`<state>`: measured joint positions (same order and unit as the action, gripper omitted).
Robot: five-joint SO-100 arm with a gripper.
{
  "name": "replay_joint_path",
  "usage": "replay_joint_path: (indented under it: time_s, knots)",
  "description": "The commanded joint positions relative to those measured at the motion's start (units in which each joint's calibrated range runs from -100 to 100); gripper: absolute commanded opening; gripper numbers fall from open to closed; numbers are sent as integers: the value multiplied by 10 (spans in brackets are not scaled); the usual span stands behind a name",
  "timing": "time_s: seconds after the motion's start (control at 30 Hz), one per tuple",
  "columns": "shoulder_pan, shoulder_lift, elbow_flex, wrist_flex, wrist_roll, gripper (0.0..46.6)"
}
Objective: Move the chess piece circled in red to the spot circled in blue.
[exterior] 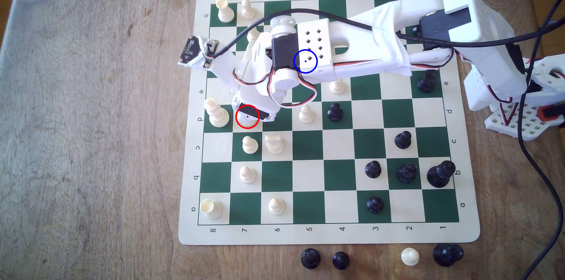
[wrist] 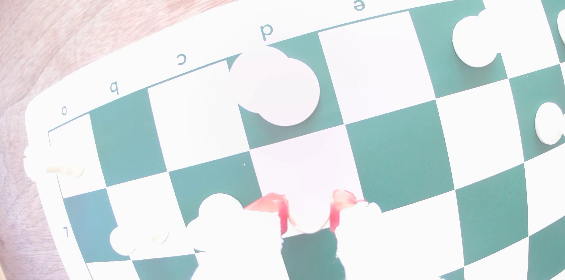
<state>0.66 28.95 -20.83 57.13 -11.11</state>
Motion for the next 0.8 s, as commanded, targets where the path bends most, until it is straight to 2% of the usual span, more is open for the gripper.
replay_joint_path:
  time_s: [0.0,0.2,0.53,0.77]
  knots:
    - [-6,-22,-57,2,0,43]
    - [-3,-56,-72,5,0,41]
    - [7,-168,-100,108,-2,41]
    - [37,-213,-93,172,-7,39]
